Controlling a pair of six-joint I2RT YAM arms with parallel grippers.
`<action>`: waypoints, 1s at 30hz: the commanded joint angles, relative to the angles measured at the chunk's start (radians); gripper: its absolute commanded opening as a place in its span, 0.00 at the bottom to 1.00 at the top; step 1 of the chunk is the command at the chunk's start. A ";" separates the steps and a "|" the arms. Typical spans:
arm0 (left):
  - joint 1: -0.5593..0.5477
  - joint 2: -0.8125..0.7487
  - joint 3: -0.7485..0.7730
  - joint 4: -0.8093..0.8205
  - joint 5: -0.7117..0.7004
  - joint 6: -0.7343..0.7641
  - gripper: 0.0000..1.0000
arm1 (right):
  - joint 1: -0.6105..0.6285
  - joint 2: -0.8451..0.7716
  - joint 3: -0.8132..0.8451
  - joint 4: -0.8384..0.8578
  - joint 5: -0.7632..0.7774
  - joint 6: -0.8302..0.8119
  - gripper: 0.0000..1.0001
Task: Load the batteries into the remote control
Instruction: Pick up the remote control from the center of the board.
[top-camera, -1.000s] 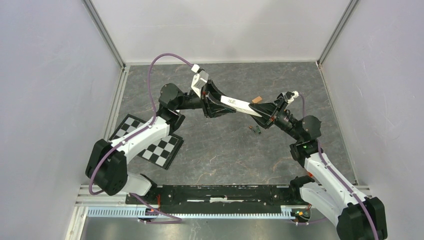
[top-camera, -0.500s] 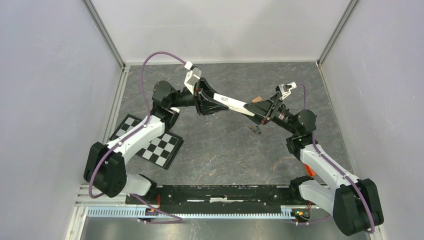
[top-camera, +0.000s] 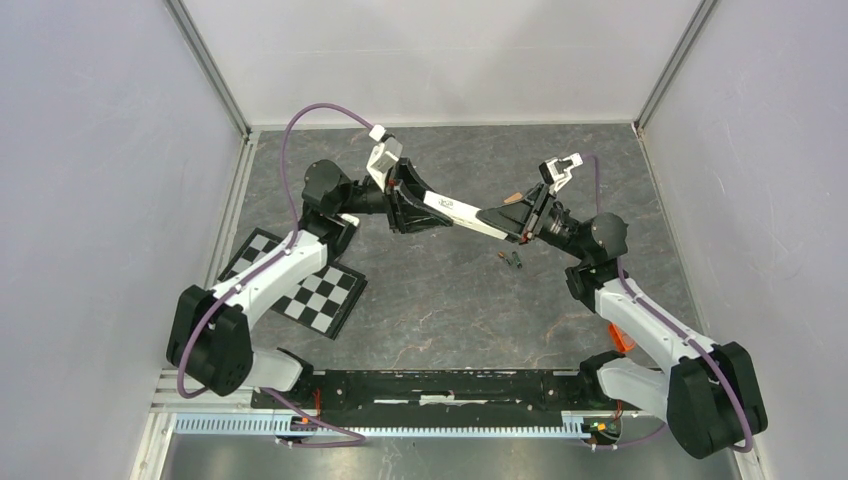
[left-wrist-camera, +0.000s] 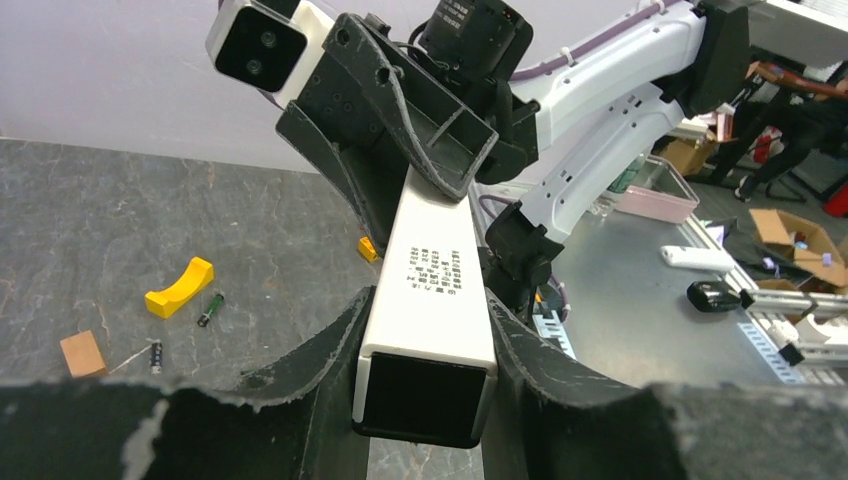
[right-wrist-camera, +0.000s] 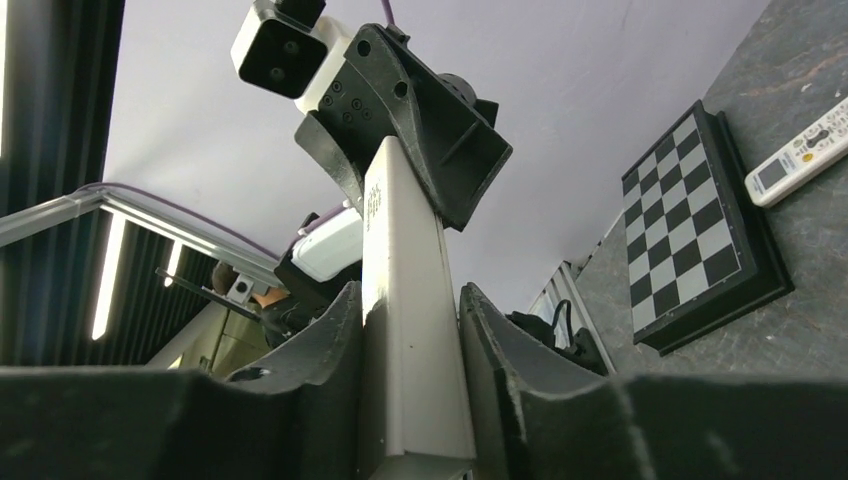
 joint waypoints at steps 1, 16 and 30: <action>0.012 -0.052 0.016 0.032 -0.014 0.013 0.02 | 0.007 -0.001 -0.006 0.075 0.002 -0.006 0.28; 0.105 -0.140 -0.042 0.103 -0.076 -0.044 0.02 | 0.007 0.004 -0.061 0.005 0.030 -0.070 0.34; 0.109 -0.161 -0.050 0.077 -0.125 -0.019 0.02 | -0.018 -0.035 -0.045 -0.256 0.065 -0.225 0.44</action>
